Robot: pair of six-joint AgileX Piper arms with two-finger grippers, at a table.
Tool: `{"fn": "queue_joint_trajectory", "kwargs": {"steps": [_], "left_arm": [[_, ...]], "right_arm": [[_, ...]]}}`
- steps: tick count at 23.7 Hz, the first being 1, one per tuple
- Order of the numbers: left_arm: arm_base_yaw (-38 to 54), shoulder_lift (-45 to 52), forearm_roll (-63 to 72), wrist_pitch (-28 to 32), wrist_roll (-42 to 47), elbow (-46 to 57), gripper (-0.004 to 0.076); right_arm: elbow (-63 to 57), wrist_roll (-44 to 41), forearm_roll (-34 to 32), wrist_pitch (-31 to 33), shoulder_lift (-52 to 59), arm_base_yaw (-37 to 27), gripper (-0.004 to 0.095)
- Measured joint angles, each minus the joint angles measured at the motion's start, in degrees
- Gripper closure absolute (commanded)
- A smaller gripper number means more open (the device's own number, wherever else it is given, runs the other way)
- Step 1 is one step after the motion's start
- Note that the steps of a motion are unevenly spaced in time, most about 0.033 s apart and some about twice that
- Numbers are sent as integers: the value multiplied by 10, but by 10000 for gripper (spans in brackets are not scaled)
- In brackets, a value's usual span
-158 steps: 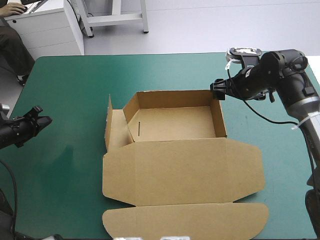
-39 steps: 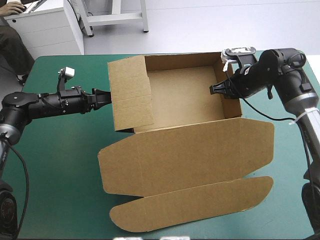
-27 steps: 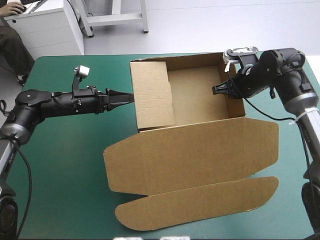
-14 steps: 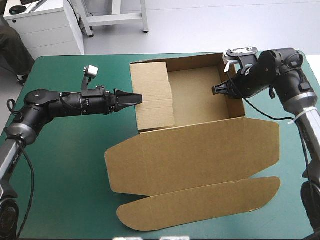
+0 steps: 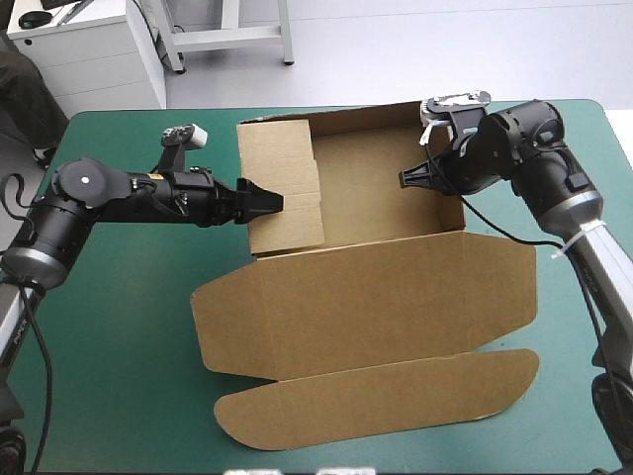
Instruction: Fold the box
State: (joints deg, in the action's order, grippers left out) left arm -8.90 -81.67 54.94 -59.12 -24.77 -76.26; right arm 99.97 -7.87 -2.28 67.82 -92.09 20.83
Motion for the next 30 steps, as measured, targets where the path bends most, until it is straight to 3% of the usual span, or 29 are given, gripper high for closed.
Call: {"fn": "queue_joint_trajectory", "kwargs": {"steps": [6,12,17,20,22,23,30], "left_arm": [[-66,10,-128,78,112,-2,115],[-84,10,-167,134,171,-2,115],[-85,10,-175,158,182,-2,127],[-85,10,-176,162,182,-2,341],[-85,10,-179,165,164,-2,638],[-85,10,-182,168,152,-2,724],[-95,4,-216,218,164,1,734]], "right_arm": [[7,-34,-51,-6,13,46,908],[36,-53,-96,3,16,77,908],[49,-91,-171,14,20,126,908],[51,-105,-194,21,22,139,908],[51,-106,-201,26,23,139,908],[51,-107,-205,29,23,139,907],[55,-136,-210,35,32,139,908]]}}
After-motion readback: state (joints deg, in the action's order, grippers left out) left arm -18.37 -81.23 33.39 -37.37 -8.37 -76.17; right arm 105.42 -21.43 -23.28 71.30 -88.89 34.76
